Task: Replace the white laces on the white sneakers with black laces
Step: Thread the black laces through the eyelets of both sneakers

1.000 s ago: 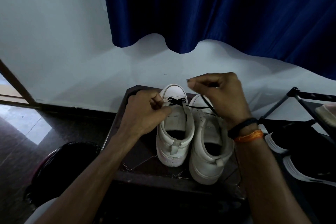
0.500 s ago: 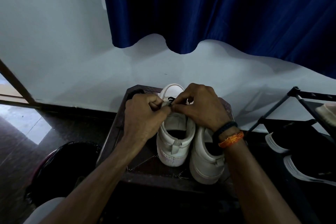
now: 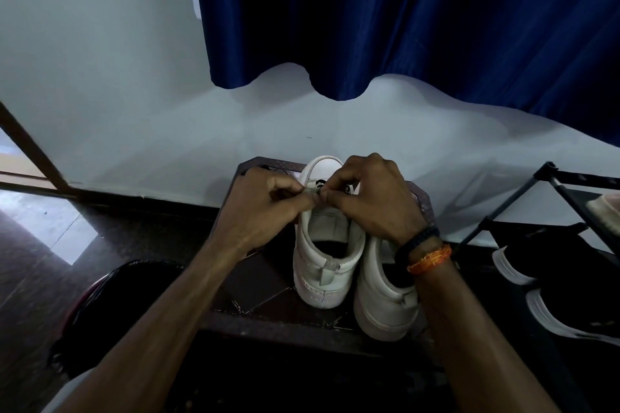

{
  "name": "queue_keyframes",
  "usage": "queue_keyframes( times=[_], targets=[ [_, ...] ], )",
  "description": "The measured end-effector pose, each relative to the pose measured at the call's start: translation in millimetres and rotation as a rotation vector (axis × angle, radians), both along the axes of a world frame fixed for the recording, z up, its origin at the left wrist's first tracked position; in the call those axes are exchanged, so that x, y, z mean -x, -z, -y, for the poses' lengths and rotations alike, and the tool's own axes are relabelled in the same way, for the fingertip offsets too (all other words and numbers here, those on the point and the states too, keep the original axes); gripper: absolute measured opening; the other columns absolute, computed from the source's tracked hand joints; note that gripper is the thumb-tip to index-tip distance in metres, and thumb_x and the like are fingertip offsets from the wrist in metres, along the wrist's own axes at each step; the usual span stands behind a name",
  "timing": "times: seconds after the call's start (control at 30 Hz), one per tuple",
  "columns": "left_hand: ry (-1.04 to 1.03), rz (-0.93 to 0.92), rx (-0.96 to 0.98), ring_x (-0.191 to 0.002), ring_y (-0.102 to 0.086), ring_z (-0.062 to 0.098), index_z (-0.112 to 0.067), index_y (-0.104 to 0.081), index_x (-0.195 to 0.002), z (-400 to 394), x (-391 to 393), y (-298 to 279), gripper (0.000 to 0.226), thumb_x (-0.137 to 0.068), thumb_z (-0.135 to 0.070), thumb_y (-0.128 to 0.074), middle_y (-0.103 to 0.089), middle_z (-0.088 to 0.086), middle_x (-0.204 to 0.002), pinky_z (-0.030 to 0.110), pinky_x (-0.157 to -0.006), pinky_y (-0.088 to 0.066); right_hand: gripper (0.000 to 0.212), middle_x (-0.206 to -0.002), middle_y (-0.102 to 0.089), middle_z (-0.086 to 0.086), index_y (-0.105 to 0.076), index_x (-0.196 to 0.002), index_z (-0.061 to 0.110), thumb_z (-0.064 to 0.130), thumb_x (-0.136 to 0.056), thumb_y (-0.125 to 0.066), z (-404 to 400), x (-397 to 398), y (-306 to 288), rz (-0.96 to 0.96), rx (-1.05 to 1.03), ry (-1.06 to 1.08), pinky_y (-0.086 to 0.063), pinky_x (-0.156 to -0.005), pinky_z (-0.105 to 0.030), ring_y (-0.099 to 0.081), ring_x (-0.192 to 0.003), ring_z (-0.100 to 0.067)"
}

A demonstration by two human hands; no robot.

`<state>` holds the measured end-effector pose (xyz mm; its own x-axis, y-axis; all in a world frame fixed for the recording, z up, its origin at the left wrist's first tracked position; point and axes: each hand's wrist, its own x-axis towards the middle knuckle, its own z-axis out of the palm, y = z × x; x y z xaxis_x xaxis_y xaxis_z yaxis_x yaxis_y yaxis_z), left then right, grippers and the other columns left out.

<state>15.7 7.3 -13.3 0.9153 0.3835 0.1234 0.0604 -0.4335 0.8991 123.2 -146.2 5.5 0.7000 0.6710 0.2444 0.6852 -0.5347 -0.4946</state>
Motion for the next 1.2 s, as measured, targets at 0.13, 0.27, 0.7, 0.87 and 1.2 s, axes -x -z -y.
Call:
queue_keyframes(
  times=[0.13, 0.27, 0.7, 0.87, 1.2],
  targets=[
    [0.032, -0.015, 0.031, -0.062, -0.067, 0.005, -0.023, -0.080, -0.078, -4.1, 0.0, 0.4, 0.012, -0.087, -0.029, -0.077, -0.073, -0.004, -0.067, 0.015, -0.060, -0.045, 0.009, -0.081, -0.066, 0.008, -0.077, -0.077, 0.027, 0.031, -0.080, -0.070, -2.2, 3.4, 0.6, 0.076, 0.029, 0.011, -0.044, -0.075, -0.031, -0.056, -0.090, -0.018],
    [0.063, -0.013, 0.058, -0.070, -0.071, 0.011, -0.022, -0.080, -0.080, -6.9, -0.2, 0.9, 0.011, -0.088, -0.027, -0.076, -0.075, -0.002, -0.073, 0.017, -0.065, -0.049, 0.016, -0.082, -0.068, 0.002, -0.078, -0.083, 0.029, 0.033, -0.080, -0.063, -4.5, 6.7, 1.4, 0.229, 0.136, -0.006, -0.041, -0.071, -0.030, -0.054, -0.091, -0.020],
    [0.112, 0.044, 0.183, -0.075, -0.071, 0.013, -0.010, -0.077, -0.088, -9.1, -6.4, 6.6, 0.015, -0.094, -0.002, -0.066, -0.075, 0.006, -0.082, 0.016, -0.064, -0.052, 0.007, -0.088, -0.077, 0.006, -0.080, -0.087, 0.030, 0.028, -0.081, -0.076, -3.9, 6.5, -2.5, 0.104, 0.081, 0.026, -0.050, -0.082, -0.035, -0.066, -0.091, -0.019],
    [0.136, 0.089, 0.110, -0.079, -0.071, 0.022, -0.010, -0.073, -0.090, -9.4, -9.6, 12.3, 0.017, -0.093, 0.004, -0.064, -0.073, 0.005, -0.084, 0.016, -0.064, -0.052, 0.009, -0.089, -0.077, 0.003, -0.080, -0.089, 0.031, 0.030, -0.082, -0.075, -2.5, 6.6, -0.3, 0.092, 0.055, 0.041, -0.053, -0.082, -0.039, -0.067, -0.091, -0.021],
    [-0.014, 0.049, -0.163, -0.067, -0.054, -0.005, -0.013, -0.057, -0.087, -10.7, -15.7, 22.3, 0.017, -0.096, 0.000, -0.052, -0.060, -0.010, -0.076, 0.013, -0.060, -0.038, 0.009, -0.082, -0.076, 0.011, -0.078, -0.086, 0.031, 0.029, -0.077, -0.081, -0.6, 7.8, -3.2, 0.035, 0.022, 0.041, -0.051, -0.080, -0.028, -0.067, -0.085, -0.008]
  ],
)
